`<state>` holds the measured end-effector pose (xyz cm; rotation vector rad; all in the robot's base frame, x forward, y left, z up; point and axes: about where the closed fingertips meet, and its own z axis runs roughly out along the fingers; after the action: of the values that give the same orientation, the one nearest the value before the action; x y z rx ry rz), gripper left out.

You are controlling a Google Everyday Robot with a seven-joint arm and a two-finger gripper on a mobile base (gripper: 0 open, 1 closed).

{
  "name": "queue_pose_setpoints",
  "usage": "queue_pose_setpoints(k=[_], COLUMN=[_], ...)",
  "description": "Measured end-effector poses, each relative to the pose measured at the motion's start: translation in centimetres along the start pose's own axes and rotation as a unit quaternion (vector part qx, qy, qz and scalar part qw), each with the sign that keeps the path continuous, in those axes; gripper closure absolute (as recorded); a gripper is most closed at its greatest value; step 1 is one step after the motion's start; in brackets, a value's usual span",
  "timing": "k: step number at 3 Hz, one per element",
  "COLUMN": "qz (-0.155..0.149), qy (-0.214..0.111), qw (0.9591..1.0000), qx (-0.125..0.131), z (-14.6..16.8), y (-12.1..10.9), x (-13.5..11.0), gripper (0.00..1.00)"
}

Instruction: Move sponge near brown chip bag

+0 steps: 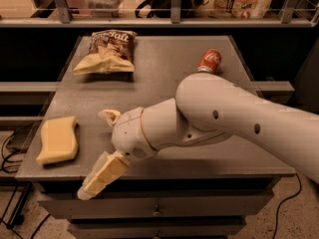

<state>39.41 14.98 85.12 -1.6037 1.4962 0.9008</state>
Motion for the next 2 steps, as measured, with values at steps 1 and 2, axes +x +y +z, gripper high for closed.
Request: queue_pose_setpoints(k=[1,2], qz=[-0.007,-0.012], qy=[-0.018,-0.037], qw=[0.9997,0.9991], qx=[0.013,0.015], z=[1.5,3.0], y=[-1.4,-2.9], x=[-0.6,-1.2], gripper=[0.00,0.00])
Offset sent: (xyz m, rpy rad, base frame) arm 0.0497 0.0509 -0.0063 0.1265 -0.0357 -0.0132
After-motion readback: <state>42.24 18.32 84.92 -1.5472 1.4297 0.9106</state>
